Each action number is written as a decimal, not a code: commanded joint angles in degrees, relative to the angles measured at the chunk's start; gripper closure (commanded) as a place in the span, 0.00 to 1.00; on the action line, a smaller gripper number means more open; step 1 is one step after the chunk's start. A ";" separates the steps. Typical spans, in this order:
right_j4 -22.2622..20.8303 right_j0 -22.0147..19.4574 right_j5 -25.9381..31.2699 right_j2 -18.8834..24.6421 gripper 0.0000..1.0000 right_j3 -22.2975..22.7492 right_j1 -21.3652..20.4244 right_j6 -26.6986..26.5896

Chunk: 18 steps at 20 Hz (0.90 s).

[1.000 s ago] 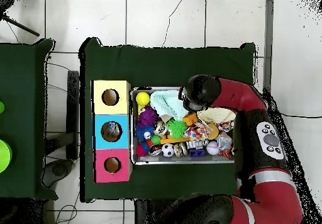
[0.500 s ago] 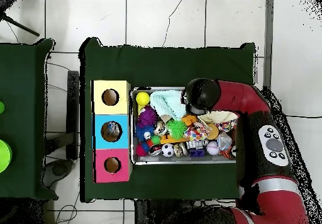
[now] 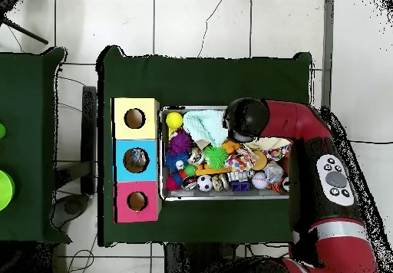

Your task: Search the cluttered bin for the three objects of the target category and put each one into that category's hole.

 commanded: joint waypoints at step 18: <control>-0.95 -2.78 -8.98 4.25 0.00 6.55 5.44 -1.72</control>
